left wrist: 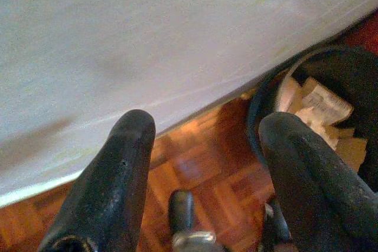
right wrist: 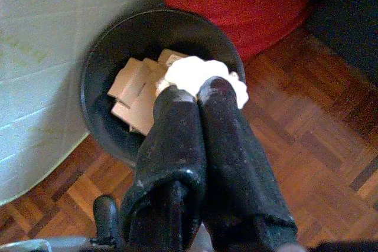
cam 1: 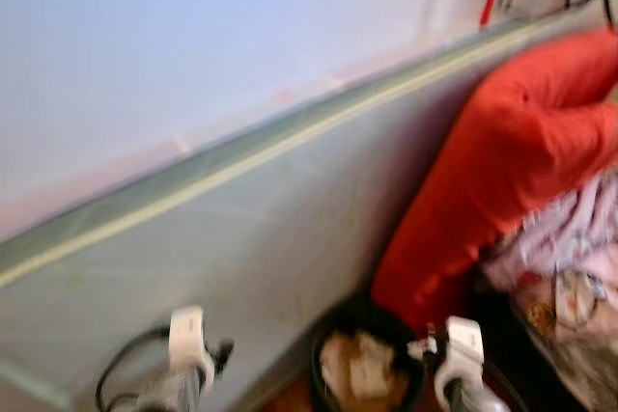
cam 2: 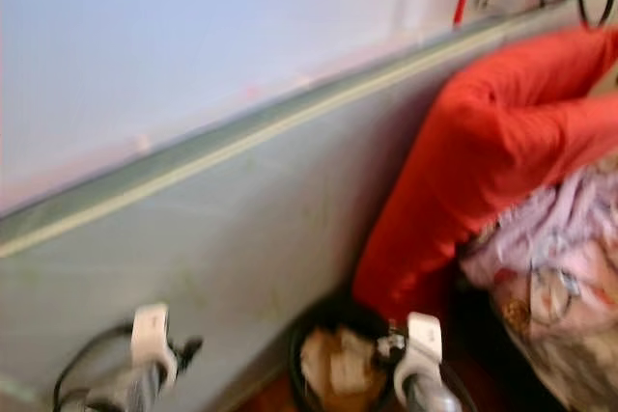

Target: Clean up the room

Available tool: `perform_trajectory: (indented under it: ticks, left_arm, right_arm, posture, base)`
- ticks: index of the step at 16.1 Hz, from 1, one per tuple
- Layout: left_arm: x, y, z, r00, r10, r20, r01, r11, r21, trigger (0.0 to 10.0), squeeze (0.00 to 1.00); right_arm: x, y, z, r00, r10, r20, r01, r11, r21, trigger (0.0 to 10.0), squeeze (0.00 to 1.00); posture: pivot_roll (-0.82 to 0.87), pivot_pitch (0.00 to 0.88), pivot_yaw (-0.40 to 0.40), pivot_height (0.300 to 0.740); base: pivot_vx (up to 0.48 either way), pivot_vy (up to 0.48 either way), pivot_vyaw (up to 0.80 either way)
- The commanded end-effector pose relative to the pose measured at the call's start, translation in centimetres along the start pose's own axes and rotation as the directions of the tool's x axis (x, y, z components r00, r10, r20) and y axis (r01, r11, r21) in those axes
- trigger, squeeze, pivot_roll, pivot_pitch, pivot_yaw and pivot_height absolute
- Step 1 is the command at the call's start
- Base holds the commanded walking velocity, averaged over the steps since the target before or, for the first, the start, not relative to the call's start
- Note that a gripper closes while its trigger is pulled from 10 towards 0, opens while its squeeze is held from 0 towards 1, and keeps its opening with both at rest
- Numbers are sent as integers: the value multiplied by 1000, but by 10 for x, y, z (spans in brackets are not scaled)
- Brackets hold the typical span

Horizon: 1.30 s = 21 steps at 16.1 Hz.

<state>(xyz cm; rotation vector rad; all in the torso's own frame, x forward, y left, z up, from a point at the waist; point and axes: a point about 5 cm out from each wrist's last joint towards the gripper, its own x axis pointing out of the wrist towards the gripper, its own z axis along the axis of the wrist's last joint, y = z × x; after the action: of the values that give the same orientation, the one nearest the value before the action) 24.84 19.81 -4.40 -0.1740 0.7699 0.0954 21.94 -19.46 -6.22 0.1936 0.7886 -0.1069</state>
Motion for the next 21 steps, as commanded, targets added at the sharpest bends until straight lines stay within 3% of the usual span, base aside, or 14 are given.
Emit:
perform_trajectory:
  ticks: [1,7,10,17,21]
  left_arm:
    - [0,-6,-7,999,-17,-28,17,1000,8,10000,0]
    - [0,-6,-8,999,-18,-30,18,1000,10,10000,0]
    - [0,-6,-9,999,-21,-30,21,1000,6,10000,0]
    - [0,-6,-8,1000,-17,-24,17,1000,-1,10000,0]
    - [0,-7,-7,1000,-20,-23,20,1000,-2,10000,0]
  right_arm:
    - [-2,-8,-2,1000,-19,-10,19,1000,-8,10000,0]
    - [-2,-6,-1,1000,23,8,-22,999,-27,10000,0]
    - [-2,-2,3,995,101,17,-98,990,-100,10000,0]
    - [-2,3,11,980,183,82,-174,979,-108,10000,0]
    - [-3,4,13,971,211,113,-205,976,-68,10000,0]
  posture:
    - [4,0,7,740]
    - [8,0,5,740]
    - [14,0,1,740]
    - [24,0,-4,740]
    - [36,0,-6,740]
  base:
    - [315,0,0]
    - [198,0,0]
    - [0,0,0]
    - [0,0,0]
    - [0,0,0]
